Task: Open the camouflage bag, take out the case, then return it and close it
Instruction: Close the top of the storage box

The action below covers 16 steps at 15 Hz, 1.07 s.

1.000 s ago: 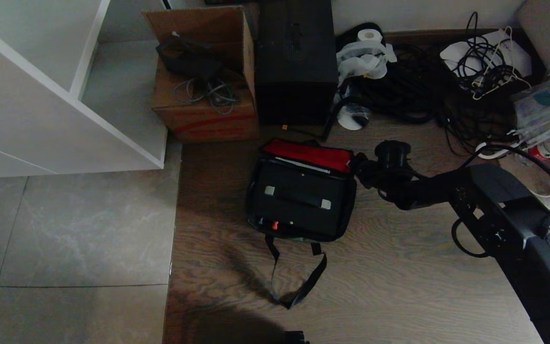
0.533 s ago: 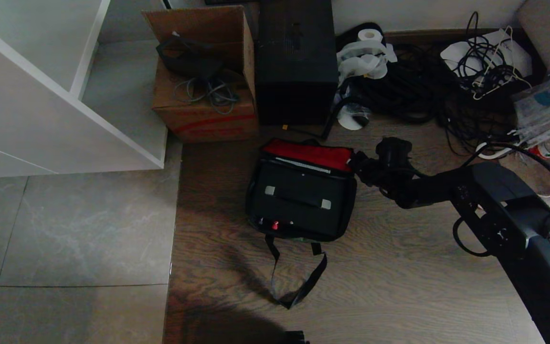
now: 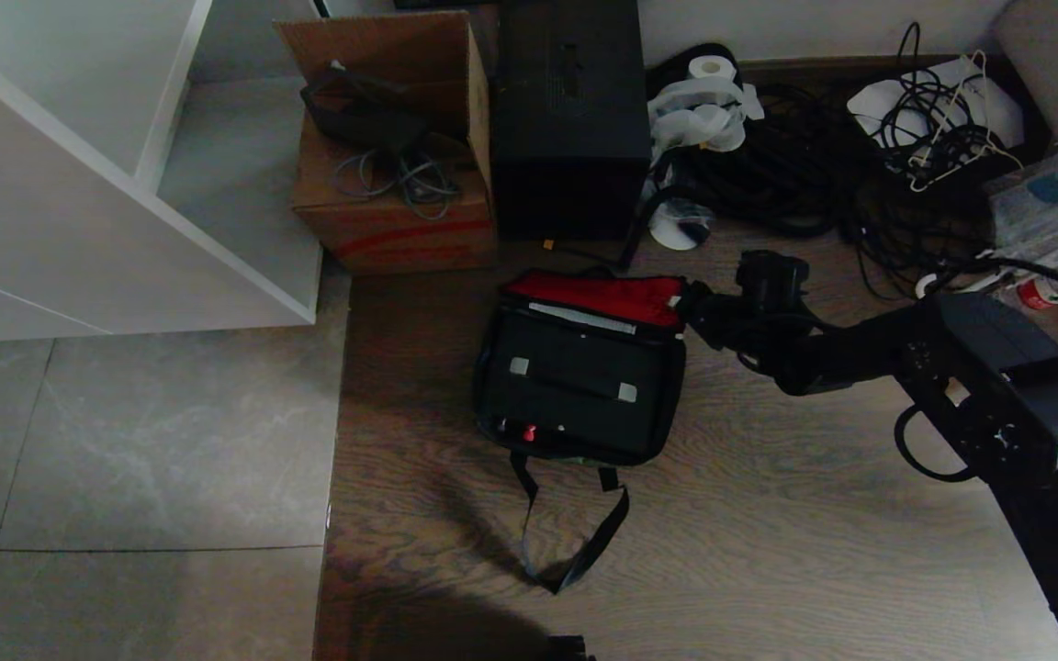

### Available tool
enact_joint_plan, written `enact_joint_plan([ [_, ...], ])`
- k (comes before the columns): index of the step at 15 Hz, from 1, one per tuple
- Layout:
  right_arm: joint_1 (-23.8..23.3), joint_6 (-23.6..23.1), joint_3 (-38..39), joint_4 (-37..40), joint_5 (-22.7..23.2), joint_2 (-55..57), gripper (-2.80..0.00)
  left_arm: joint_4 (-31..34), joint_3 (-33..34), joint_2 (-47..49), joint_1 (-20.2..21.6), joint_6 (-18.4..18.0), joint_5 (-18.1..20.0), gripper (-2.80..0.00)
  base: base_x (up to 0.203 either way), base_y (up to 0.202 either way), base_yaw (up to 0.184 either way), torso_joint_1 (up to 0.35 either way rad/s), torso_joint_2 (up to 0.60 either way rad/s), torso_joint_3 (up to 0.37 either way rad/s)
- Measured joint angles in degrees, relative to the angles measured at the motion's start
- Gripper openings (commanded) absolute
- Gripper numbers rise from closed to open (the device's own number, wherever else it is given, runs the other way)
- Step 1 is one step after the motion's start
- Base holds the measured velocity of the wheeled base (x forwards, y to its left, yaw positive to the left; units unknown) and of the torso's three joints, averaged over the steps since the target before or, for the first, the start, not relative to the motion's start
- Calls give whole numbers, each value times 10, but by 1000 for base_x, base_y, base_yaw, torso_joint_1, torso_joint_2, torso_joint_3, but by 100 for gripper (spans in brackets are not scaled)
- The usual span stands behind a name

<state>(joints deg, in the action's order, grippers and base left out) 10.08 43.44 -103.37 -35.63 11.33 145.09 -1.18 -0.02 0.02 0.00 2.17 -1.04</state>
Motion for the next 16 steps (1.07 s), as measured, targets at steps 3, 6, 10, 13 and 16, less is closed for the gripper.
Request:
enact_joint_plan([
  [3, 0, -24, 82, -101, 56, -23, -280, 0, 0, 0, 0, 0, 0, -280, 0, 0, 0, 0, 0, 0],
  [6, 3, -66, 162, -191, 117, -42, -280, 0, 0, 0, 0, 0, 0, -280, 0, 0, 0, 0, 0, 0],
  [10, 5, -135, 209, -201, 149, -54, -280, 0, 0, 0, 0, 0, 0, -280, 0, 0, 0, 0, 0, 0],
  [13, 6, -174, 232, -202, 152, -60, -270, 0, 0, 0, 0, 0, 0, -280, 0, 0, 0, 0, 0, 0],
  [16, 8, -183, 242, -202, 156, -64, 0, 0, 0, 0, 0, 0, 0, -280, 0, 0, 0, 0, 0, 0],
])
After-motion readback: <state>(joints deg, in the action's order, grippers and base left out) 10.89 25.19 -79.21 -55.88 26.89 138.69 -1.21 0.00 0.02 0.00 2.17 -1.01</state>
